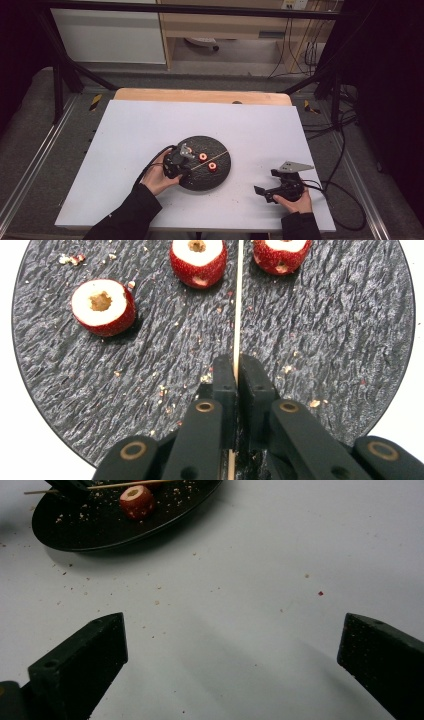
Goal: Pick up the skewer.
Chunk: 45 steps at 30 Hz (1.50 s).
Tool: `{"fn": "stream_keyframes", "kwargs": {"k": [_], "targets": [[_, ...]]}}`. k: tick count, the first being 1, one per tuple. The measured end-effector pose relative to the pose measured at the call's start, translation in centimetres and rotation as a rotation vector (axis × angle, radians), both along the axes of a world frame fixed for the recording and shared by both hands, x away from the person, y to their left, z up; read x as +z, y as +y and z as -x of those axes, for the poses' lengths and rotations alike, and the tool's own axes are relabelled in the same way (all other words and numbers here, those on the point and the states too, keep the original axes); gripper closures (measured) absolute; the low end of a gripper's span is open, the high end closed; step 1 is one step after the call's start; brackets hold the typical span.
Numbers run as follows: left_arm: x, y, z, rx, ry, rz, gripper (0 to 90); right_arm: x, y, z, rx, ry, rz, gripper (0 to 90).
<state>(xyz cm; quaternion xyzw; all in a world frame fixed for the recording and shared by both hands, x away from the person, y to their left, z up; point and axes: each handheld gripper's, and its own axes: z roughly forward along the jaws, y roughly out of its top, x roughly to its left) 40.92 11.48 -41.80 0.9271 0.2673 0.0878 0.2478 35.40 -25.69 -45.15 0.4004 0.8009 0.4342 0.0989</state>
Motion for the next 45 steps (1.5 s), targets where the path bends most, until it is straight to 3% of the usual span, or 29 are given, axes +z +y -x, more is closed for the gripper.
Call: {"fn": "stream_keyframes", "kwargs": {"k": [12, 29, 45], "targets": [[0.3, 0.1, 0.4, -0.001, 0.0, 0.013, 88.1, 0.0, 0.1, 0.0, -0.002, 0.001, 0.0, 0.6], [1.1, 2.6, 2.4, 0.075, -0.037, 0.16, 88.3, 0.1, 0.0, 0.1, -0.02, -0.001, -0.006, 0.6], [1.0, 5.5, 5.2, 0.14, -0.107, 0.294, 88.3, 0.3, 0.2, 0.0, -0.025, 0.001, -0.003, 0.6]]}}
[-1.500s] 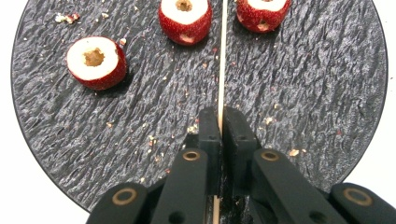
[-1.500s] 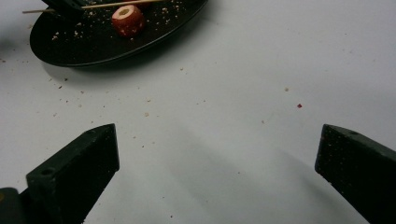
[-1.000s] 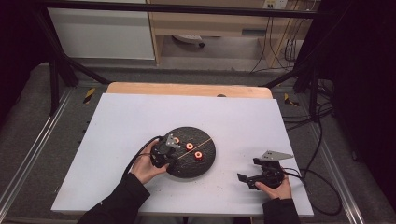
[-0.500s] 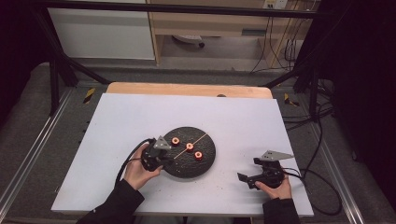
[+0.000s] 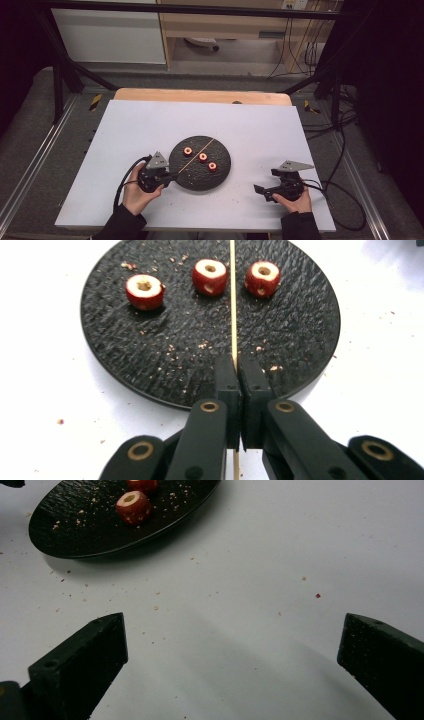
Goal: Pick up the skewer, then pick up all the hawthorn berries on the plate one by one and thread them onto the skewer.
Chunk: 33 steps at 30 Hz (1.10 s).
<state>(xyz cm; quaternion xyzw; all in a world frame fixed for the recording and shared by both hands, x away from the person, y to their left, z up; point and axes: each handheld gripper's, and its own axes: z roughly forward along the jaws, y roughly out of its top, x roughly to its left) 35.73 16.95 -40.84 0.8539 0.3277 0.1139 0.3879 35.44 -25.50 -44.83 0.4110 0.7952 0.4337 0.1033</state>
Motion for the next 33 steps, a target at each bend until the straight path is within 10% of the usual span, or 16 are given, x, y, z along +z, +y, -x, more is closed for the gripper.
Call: {"fn": "stream_keyframes", "kwargs": {"k": [33], "targets": [[-1.7, 3.8, 1.9, 0.076, -0.039, 0.11, 88.3, 2.2, 4.6, -1.4, 0.014, -0.001, 0.044, 0.6]]}}
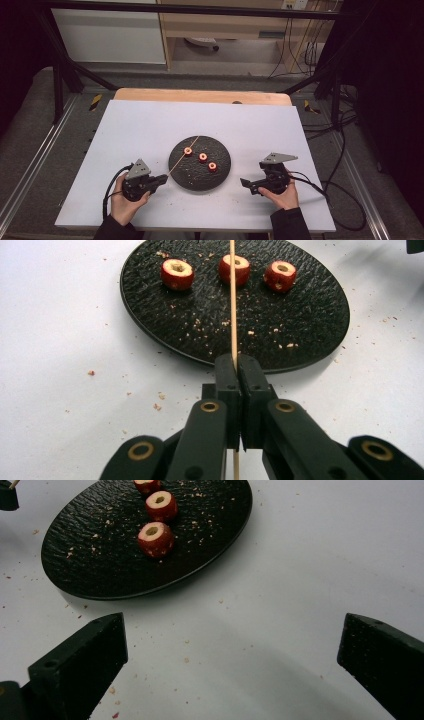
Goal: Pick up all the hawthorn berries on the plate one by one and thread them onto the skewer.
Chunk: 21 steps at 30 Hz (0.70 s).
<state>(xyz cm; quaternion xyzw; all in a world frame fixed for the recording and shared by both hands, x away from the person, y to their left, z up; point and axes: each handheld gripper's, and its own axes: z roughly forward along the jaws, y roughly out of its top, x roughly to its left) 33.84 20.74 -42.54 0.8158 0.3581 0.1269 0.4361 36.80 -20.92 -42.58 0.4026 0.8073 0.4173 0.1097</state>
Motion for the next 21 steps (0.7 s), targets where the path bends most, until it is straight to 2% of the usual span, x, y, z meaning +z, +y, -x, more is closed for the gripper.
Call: {"fn": "stream_keyframes", "kwargs": {"k": [7, 8, 13, 17, 21], "targets": [[-0.2, 0.3, -0.1, -0.003, 0.0, 0.014, 88.3, 0.9, 1.3, -0.5, 0.009, -0.003, 0.016, 0.6], [-0.2, 0.4, 0.0, -0.002, -0.006, 0.014, 88.3, 1.3, 1.8, -0.7, 0.014, -0.004, 0.034, 0.6], [-0.4, 0.6, 0.3, -0.005, -0.011, 0.017, 88.3, 2.0, 2.7, -1.0, 0.017, -0.001, 0.053, 0.6], [-0.7, 0.8, 0.3, -0.003, -0.007, 0.016, 88.3, 2.7, 4.3, -1.6, 0.031, 0.01, 0.083, 0.8], [-0.8, 0.8, 0.4, -0.007, -0.007, 0.016, 88.3, 2.9, 5.2, -1.9, 0.034, 0.022, 0.086, 1.1]]}}
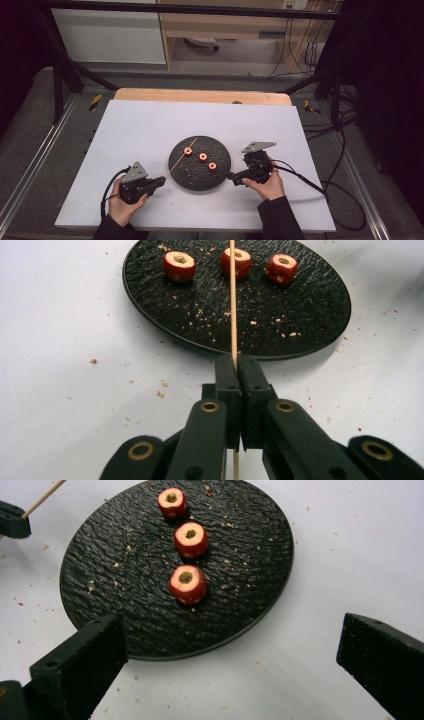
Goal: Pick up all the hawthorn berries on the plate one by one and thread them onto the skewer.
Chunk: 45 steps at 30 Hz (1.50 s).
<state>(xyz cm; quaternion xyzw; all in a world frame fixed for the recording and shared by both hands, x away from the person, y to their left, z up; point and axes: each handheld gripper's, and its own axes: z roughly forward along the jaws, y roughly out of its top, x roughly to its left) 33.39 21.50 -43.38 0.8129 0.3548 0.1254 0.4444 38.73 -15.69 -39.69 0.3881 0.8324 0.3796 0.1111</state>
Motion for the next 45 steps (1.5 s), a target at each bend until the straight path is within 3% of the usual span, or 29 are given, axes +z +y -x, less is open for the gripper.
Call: {"fn": "stream_keyframes", "kwargs": {"k": [6, 17, 27, 28, 33, 36, 45], "targets": [[-0.2, 0.0, 0.1, -0.009, 0.002, -0.003, 88.3, 0.2, 1.5, -0.6, 0.011, 0.018, 0.038, 1.5], [-0.3, -0.1, 0.4, -0.007, -0.006, -0.01, 88.3, 1.0, 3.7, -2.1, 0.014, 0.046, 0.054, 3.8], [-0.3, -0.1, 0.5, -0.009, -0.01, -0.012, 88.3, 1.7, 6.1, -3.6, 0.032, 0.1, 0.121, 9.2], [-0.3, -0.1, 0.5, -0.008, -0.011, -0.012, 88.3, 1.5, 6.5, -3.8, 0.034, 0.123, 0.133, 11.2], [-0.3, -0.1, 0.5, -0.007, -0.011, -0.013, 88.3, 0.9, 7.1, -4.3, 0.036, 0.141, 0.169, 16.8], [-0.3, 0.0, 0.4, -0.005, -0.012, -0.014, 88.3, 0.3, 7.7, -4.5, 0.062, 0.166, 0.214, 23.9], [-0.4, -0.1, 0.4, -0.003, -0.009, -0.024, 88.3, -0.7, 8.2, -4.9, 0.059, 0.21, 0.239, 35.7]]}}
